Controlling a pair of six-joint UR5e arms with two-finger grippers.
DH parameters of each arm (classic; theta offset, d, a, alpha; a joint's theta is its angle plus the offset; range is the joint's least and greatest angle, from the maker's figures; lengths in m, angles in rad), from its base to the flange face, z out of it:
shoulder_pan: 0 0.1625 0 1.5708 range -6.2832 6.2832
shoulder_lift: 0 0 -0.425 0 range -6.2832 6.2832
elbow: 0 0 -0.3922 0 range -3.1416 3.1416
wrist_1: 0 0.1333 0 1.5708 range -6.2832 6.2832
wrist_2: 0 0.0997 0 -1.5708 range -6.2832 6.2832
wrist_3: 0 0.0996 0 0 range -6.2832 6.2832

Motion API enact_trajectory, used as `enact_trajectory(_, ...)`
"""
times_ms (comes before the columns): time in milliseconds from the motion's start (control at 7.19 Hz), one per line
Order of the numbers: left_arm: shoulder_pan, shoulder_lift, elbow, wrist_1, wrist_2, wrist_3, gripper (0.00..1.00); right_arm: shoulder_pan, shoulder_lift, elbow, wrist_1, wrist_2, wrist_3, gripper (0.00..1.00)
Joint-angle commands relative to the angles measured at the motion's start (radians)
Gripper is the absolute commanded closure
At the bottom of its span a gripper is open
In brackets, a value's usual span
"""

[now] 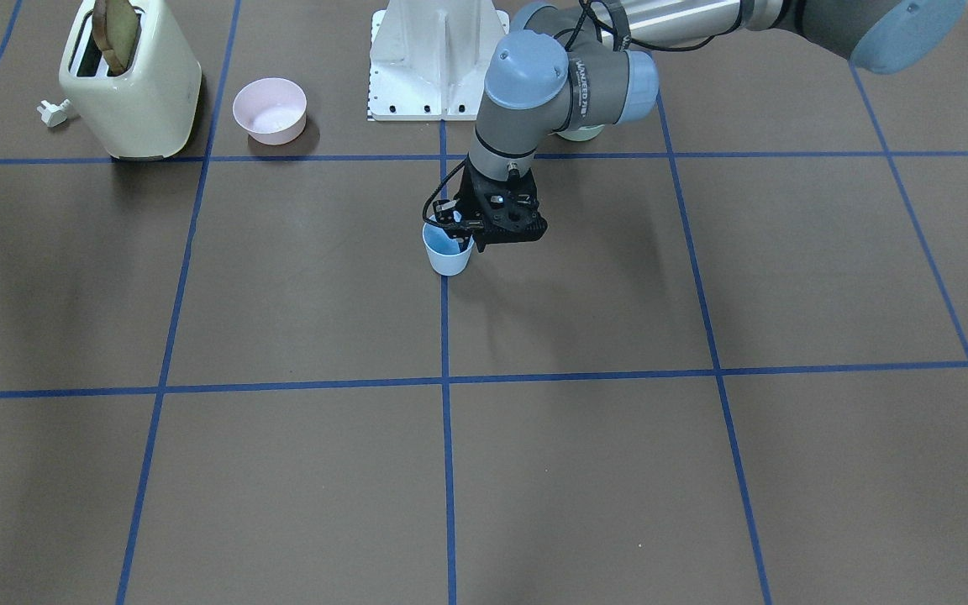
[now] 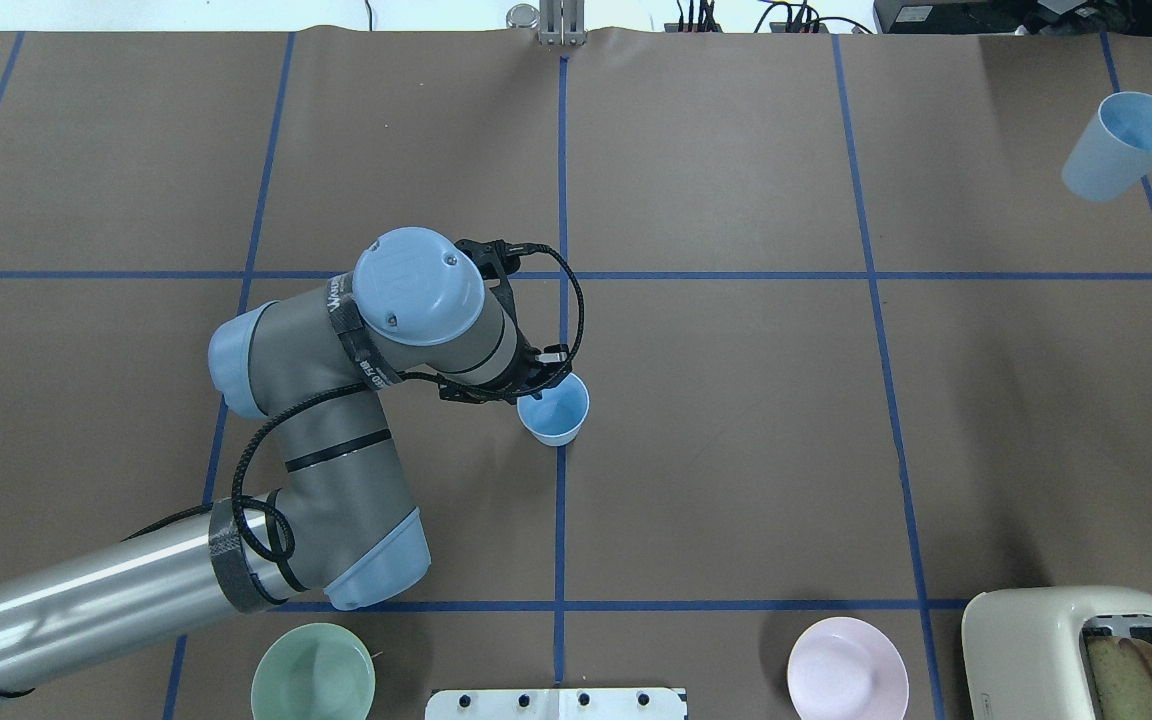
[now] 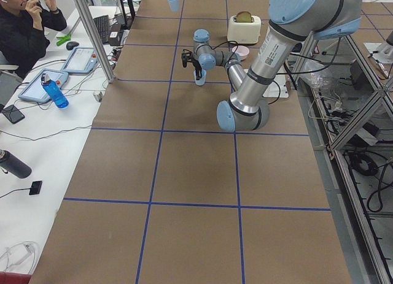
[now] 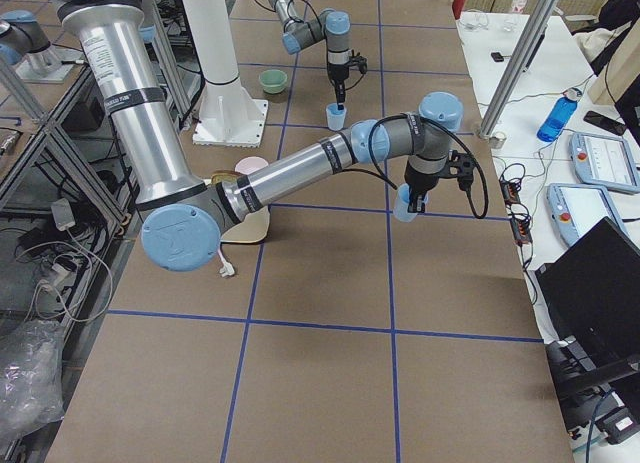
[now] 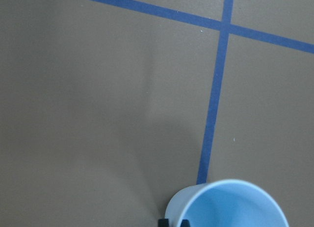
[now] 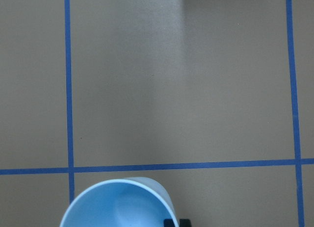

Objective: Stack blue cups with both arms
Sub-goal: 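Release the cup and withdraw the left gripper while the right grasps the other cup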

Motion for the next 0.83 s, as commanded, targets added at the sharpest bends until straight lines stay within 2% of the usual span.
enact_trajectory(0, -0.002, 0.005, -0.008, -0.014, -0.001, 0.004, 0.04, -0.001, 0.019, 0.026, -0.041, 0.000, 0.008, 1.00)
enact_trajectory(278, -0.012, 0.033, -0.072, -0.011, -0.010, 0.021, 0.03, -0.024, 0.022, 0.059, -0.060, 0.002, 0.060, 1.00)
enact_trajectory(695, -0.157, 0.159, -0.191, -0.003, -0.158, 0.182, 0.03, -0.132, 0.057, 0.159, -0.060, 0.000, 0.297, 1.00)
